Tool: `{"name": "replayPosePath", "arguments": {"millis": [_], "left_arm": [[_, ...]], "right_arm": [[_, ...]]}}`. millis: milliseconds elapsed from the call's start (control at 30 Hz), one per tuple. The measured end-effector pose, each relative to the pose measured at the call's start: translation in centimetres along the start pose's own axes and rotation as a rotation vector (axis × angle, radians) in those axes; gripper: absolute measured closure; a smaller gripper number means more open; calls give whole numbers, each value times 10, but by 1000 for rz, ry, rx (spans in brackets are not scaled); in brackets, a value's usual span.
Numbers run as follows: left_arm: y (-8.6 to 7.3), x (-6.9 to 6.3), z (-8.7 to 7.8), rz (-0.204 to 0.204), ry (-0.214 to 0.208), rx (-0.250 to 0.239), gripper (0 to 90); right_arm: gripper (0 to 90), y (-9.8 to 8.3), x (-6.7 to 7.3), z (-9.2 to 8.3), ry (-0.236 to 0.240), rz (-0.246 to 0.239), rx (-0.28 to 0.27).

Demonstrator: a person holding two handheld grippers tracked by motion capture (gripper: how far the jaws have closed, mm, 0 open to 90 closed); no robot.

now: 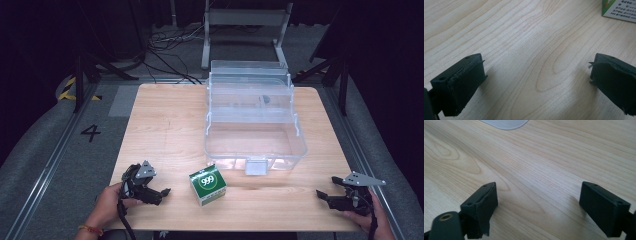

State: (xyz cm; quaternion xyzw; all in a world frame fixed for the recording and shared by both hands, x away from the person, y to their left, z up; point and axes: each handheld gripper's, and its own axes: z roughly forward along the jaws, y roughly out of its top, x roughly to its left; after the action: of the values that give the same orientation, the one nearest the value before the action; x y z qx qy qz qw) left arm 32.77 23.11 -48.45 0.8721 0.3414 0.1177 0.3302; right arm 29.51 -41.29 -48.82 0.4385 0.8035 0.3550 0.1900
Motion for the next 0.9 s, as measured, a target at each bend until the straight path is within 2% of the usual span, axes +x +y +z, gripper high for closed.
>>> {"name": "replayPosePath", "arguments": {"millis": [167,200,333,433,500,533,567,600,633,700,733,767,833,900], "left_arm": [[-1,-1,-1,-3,17,1,1],[-1,-1,-1,-13,12,1,1],[-2,0,-2,-9,9,0,1],[-1,2,-1,17,4,-4,6],[-2,1,-2,15,-4,-4,7],[-3,0,-4,45,-14,-14,20],[-5,-1,-6,79,-19,-31,72],[-5,-2,-8,109,1,-37,95],[-5,-4,-8,115,12,-36,96],[-4,-5,-11,128,-7,-22,156],[-3,-4,-12,128,-14,-2,158],[-2,-4,-12,130,-24,3,154],[-1,-3,-13,141,-62,22,158],[2,-6,-14,151,-57,23,169]], "right_arm": [[148,0,1,0,-3,-3,0],[148,0,1,0,-3,-3,0],[137,1,-1,1,-1,-2,3],[136,1,-1,1,3,-3,8],[147,3,-2,1,9,-11,23],[160,4,-3,0,10,-7,31],[174,6,-4,1,10,-6,34],[185,7,-6,1,12,-1,39],[192,8,-7,2,13,6,36],[199,11,-12,3,36,30,30],[210,12,-13,3,38,31,21],[225,15,-14,2,22,27,18],[240,22,-16,-3,25,19,-2],[249,33,-15,-10,10,9,-38]]}}
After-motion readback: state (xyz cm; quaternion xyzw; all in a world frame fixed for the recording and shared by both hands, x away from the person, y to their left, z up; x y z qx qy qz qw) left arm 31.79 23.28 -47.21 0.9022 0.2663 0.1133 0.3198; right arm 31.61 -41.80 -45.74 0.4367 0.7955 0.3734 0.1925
